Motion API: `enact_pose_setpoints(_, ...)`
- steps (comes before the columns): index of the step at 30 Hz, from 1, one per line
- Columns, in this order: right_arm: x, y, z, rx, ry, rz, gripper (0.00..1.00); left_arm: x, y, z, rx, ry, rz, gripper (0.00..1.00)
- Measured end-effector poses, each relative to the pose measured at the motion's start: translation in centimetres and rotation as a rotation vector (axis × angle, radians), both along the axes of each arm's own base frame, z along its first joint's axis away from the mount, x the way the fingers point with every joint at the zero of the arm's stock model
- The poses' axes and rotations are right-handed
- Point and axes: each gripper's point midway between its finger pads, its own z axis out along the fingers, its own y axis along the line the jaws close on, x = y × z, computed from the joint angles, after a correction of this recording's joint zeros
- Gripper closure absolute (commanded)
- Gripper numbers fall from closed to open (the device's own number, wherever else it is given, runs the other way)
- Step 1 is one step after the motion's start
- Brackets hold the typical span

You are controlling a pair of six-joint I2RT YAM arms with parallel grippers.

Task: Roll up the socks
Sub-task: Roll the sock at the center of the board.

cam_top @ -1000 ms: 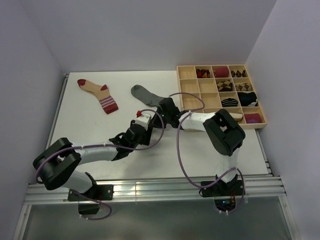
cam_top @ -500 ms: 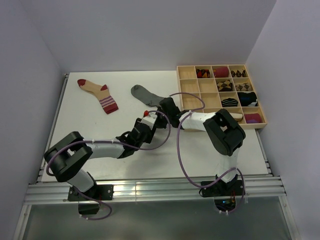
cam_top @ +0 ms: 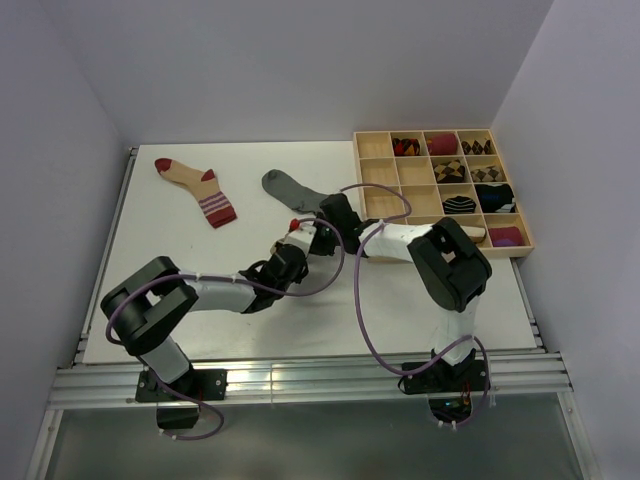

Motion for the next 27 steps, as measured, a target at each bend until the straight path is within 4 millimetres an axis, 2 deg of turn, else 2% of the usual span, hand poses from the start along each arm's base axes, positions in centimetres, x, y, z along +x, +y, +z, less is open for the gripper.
enact_pose_setpoints(1, 0.0, 0.0, 0.1, 0.001, -0.003, -0.002, 0.83, 0.1, 0.0, 0.0, -0.013, 0.005, 0.004, 0.99)
enact_pose_setpoints(2, 0.1, -0.1, 0.1, 0.002, -0.004, -0.005, 0.78, 0.2, 0.0, 0.1, -0.029, 0.014, 0.005, 0.99)
enact_pose_setpoints(3, 0.1, -0.1, 0.3, 0.003, -0.009, -0.009, 0.66, 0.3, 0.0, 0.2, -0.054, 0.029, 0.005, 0.99)
enact_pose_setpoints(5, -0.1, -0.3, 0.6, 0.010, -0.016, -0.015, 0.53, 0.6, 0.3, 0.3, -0.101, 0.061, 0.011, 1.00)
enact_pose_setpoints(6, -0.3, -0.4, 0.9, 0.015, -0.016, -0.018, 0.41, 0.6, 0.2, 0.3, -0.143, 0.090, 0.006, 0.99)
enact_pose_setpoints(9, -0.8, -0.6, 2.1, 0.036, -0.029, -0.017, 0.30, 1.4, 0.9, 0.6, -0.229, 0.137, 0.028, 0.99)
enact_pose_setpoints(12, -1.0, -0.8, 3.2, 0.060, -0.054, -0.021, 0.25, 2.0, 1.4, 0.6, -0.321, 0.199, 0.041, 0.99)
enact_pose_setpoints(17, -1.1, -1.2, 4.6, 0.087, -0.107, -0.034, 0.24, 2.5, 2.2, 0.8, -0.506, 0.330, 0.052, 0.99)
enact_pose_setpoints(27, -0.4, -0.5, 5.0, 0.121, -0.152, -0.027, 0.22, 2.4, 5.7, 0.7, -0.825, 0.521, 0.151, 0.99)
